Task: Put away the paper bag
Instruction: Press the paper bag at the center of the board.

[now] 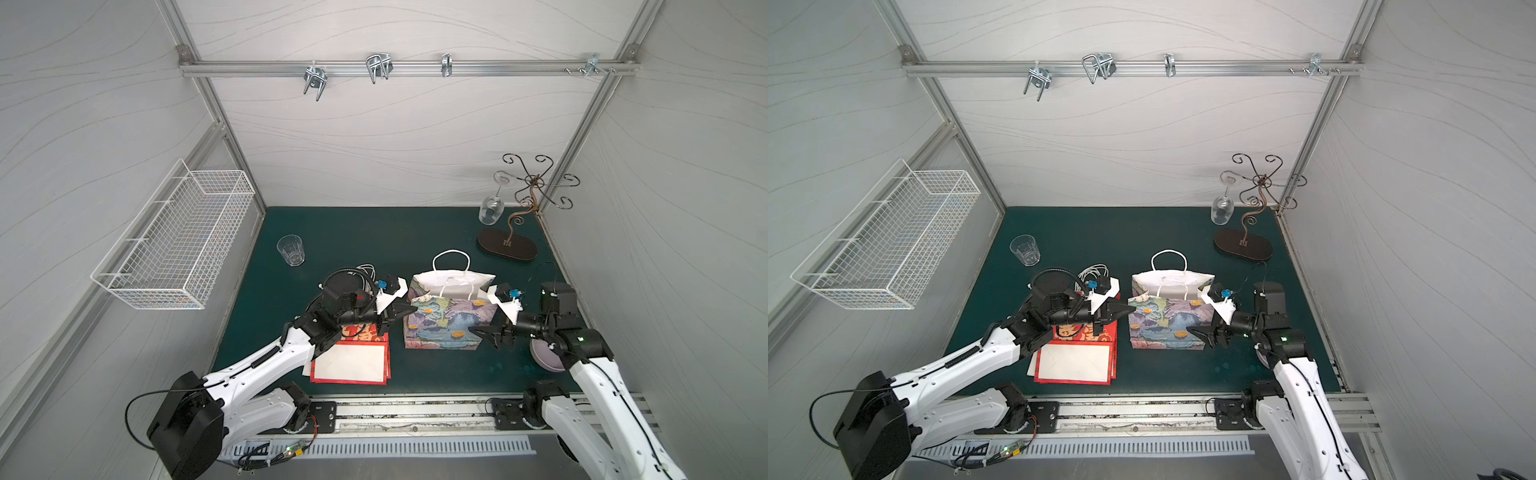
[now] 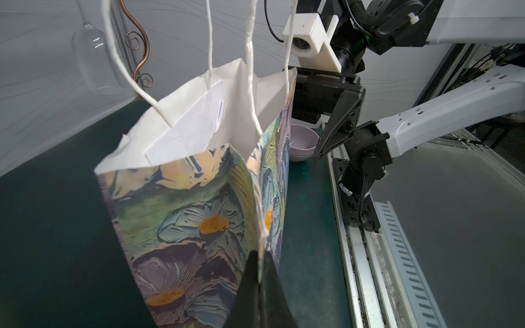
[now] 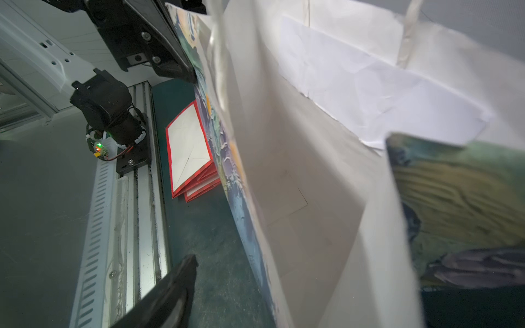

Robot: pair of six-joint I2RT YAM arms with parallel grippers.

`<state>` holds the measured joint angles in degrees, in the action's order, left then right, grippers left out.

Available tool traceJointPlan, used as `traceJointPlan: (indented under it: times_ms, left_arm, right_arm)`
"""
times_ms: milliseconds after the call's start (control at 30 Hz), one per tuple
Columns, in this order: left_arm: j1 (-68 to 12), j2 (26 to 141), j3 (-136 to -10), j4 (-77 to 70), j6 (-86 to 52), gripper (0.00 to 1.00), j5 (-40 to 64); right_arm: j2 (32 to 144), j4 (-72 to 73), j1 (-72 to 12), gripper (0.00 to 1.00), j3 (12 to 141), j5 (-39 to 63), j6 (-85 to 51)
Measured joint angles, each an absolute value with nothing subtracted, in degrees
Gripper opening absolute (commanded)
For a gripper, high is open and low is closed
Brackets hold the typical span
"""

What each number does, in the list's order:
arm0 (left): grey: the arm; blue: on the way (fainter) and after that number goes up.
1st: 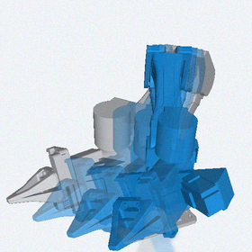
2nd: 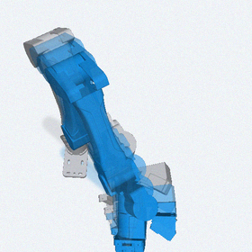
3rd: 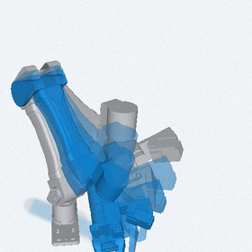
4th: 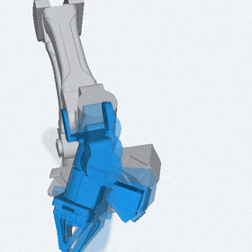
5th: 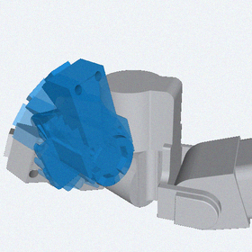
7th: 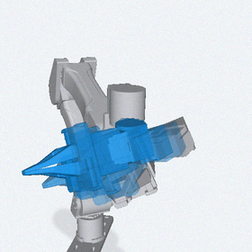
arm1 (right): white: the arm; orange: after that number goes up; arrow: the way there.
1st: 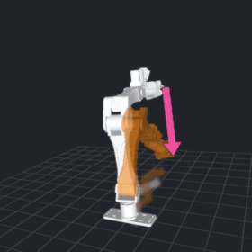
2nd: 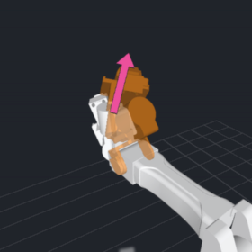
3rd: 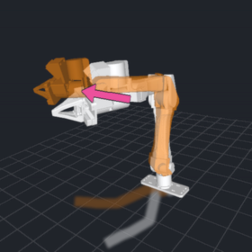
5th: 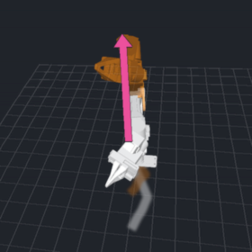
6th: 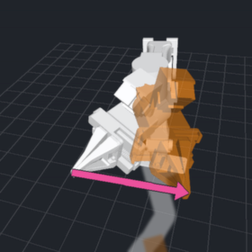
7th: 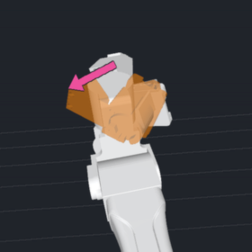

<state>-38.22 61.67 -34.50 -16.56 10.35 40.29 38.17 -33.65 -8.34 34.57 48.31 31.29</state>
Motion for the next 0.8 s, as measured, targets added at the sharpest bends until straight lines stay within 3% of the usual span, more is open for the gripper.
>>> traceJointPlan:
  times_ms: [433, 800]
  left_arm:
    - [-30.65, 62.54, -36.03, -16.95, 13.52, 0.0, 40.16]
    - [-28.05, 65.19, -36.84, -17.15, 13.89, 0.0, 41.47]
  right_arm:
    - [36.07, -33.54, -7.4, 0.89, 33.39, 40.56, 31.27]
    - [41.67, -30.06, -11.0, 0.93, 28.71, 40.29, 32.84]
